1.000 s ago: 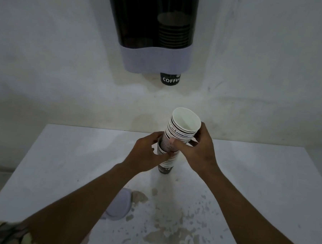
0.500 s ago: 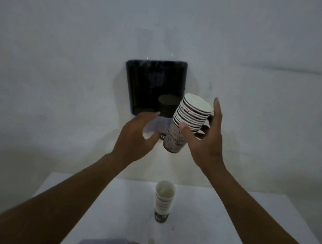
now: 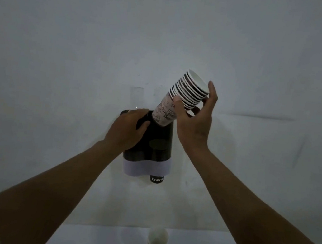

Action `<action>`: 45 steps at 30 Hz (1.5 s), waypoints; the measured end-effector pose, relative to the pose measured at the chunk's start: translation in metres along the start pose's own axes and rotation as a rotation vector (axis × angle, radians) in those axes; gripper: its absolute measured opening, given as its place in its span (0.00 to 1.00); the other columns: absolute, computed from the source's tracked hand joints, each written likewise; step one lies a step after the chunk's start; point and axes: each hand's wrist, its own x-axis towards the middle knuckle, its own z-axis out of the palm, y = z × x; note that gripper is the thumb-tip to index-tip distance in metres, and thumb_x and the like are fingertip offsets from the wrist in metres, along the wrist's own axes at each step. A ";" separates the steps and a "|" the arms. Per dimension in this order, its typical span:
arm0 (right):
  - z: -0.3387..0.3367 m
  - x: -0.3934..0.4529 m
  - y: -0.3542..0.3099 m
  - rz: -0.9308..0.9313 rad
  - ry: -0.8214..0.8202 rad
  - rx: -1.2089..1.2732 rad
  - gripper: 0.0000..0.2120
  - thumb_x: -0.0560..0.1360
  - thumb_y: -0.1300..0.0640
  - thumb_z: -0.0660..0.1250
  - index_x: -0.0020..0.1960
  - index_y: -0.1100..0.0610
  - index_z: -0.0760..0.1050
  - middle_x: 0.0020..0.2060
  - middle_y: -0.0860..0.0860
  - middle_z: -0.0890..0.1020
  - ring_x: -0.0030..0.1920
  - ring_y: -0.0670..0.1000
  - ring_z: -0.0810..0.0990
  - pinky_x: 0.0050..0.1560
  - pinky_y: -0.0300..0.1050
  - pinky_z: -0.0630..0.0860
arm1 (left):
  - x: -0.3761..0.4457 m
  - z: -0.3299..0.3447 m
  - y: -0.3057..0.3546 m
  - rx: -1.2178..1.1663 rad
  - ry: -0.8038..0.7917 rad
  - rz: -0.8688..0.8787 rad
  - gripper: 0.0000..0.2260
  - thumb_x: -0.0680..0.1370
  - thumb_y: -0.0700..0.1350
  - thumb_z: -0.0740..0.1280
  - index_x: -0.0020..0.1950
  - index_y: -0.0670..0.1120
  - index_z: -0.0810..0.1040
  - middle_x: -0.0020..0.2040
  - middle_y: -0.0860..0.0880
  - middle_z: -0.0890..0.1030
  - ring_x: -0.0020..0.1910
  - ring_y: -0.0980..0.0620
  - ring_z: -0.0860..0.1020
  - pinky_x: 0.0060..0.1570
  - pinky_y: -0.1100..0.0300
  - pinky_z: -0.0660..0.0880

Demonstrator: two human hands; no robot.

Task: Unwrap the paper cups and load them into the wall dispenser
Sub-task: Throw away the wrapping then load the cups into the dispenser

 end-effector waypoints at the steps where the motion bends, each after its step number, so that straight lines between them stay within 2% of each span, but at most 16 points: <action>1: 0.005 0.003 0.001 -0.010 0.001 -0.011 0.40 0.74 0.52 0.74 0.77 0.47 0.54 0.72 0.51 0.68 0.62 0.52 0.78 0.51 0.45 0.83 | 0.000 0.000 0.000 0.006 -0.021 0.009 0.17 0.79 0.48 0.63 0.68 0.49 0.75 0.62 0.48 0.82 0.59 0.45 0.79 0.59 0.51 0.76; 8: 0.033 0.027 0.018 -0.090 -0.051 -0.156 0.39 0.71 0.48 0.73 0.76 0.46 0.56 0.73 0.47 0.68 0.69 0.52 0.72 0.60 0.55 0.79 | -0.001 0.006 -0.005 0.001 0.061 -0.010 0.16 0.78 0.48 0.68 0.65 0.48 0.80 0.60 0.48 0.83 0.57 0.47 0.81 0.59 0.56 0.74; 12: 0.035 0.035 0.035 -0.068 -0.207 -0.324 0.39 0.69 0.48 0.73 0.75 0.45 0.58 0.69 0.48 0.72 0.66 0.50 0.74 0.63 0.55 0.77 | 0.000 0.011 -0.010 -0.027 0.131 -0.003 0.14 0.76 0.45 0.71 0.61 0.46 0.82 0.55 0.45 0.85 0.53 0.44 0.83 0.57 0.53 0.76; 15: 0.032 0.032 0.055 -0.021 -0.342 -0.439 0.40 0.67 0.46 0.74 0.74 0.44 0.59 0.65 0.50 0.75 0.63 0.53 0.76 0.61 0.56 0.77 | 0.000 0.015 -0.013 -0.036 0.172 0.010 0.14 0.74 0.44 0.72 0.59 0.45 0.83 0.53 0.45 0.86 0.50 0.44 0.84 0.55 0.51 0.78; 18: 0.030 0.030 0.066 0.005 -0.395 -0.457 0.39 0.67 0.44 0.74 0.74 0.45 0.59 0.65 0.51 0.75 0.62 0.54 0.76 0.61 0.56 0.77 | 0.000 0.018 -0.014 -0.038 0.207 0.013 0.13 0.74 0.44 0.72 0.58 0.45 0.84 0.51 0.45 0.86 0.48 0.44 0.84 0.54 0.53 0.78; 22: 0.034 0.032 0.068 -0.032 -0.379 -0.450 0.35 0.66 0.43 0.74 0.68 0.47 0.63 0.60 0.51 0.77 0.57 0.53 0.77 0.57 0.55 0.78 | 0.000 0.020 -0.015 -0.045 0.226 0.034 0.12 0.74 0.43 0.72 0.58 0.45 0.84 0.51 0.45 0.86 0.47 0.45 0.84 0.54 0.55 0.77; 29: 0.037 0.034 0.070 -0.009 -0.453 -0.554 0.27 0.69 0.44 0.73 0.63 0.50 0.67 0.55 0.49 0.72 0.50 0.49 0.75 0.50 0.44 0.74 | 0.000 0.021 -0.015 -0.068 0.236 0.046 0.12 0.75 0.44 0.70 0.58 0.47 0.84 0.52 0.48 0.86 0.49 0.48 0.84 0.55 0.53 0.79; 32: 0.036 0.031 0.071 0.006 -0.475 -0.556 0.25 0.71 0.44 0.70 0.63 0.50 0.68 0.58 0.49 0.72 0.53 0.49 0.74 0.52 0.44 0.73 | 0.000 0.022 -0.014 -0.068 0.232 0.033 0.12 0.75 0.44 0.70 0.57 0.47 0.84 0.51 0.48 0.86 0.49 0.49 0.84 0.55 0.53 0.79; 36: 0.037 0.031 0.071 0.003 -0.496 -0.581 0.14 0.75 0.46 0.65 0.59 0.48 0.73 0.57 0.49 0.76 0.52 0.49 0.76 0.57 0.49 0.76 | -0.001 0.023 -0.016 -0.062 0.228 0.026 0.12 0.75 0.44 0.71 0.57 0.45 0.84 0.50 0.46 0.86 0.48 0.47 0.84 0.54 0.53 0.79; 40: 0.033 0.026 0.072 -0.042 -0.461 -0.593 0.13 0.75 0.46 0.63 0.56 0.49 0.76 0.55 0.48 0.78 0.54 0.49 0.78 0.58 0.52 0.76 | -0.005 0.028 -0.016 -0.066 0.232 0.039 0.14 0.75 0.44 0.70 0.60 0.43 0.82 0.56 0.45 0.85 0.56 0.45 0.82 0.61 0.51 0.75; 43: 0.019 0.007 0.075 -0.141 -0.379 -0.539 0.13 0.76 0.51 0.64 0.59 0.54 0.76 0.56 0.50 0.79 0.57 0.50 0.77 0.58 0.51 0.77 | -0.024 0.044 -0.009 -0.009 0.263 0.086 0.17 0.77 0.44 0.69 0.65 0.41 0.78 0.66 0.42 0.79 0.69 0.43 0.73 0.72 0.42 0.64; 45: 0.005 -0.015 0.081 -0.187 -0.343 -0.498 0.15 0.77 0.54 0.64 0.63 0.56 0.74 0.61 0.51 0.78 0.62 0.51 0.76 0.62 0.47 0.75 | -0.045 0.055 -0.003 -0.010 0.277 0.090 0.18 0.78 0.45 0.67 0.68 0.43 0.76 0.71 0.42 0.74 0.75 0.42 0.66 0.74 0.41 0.58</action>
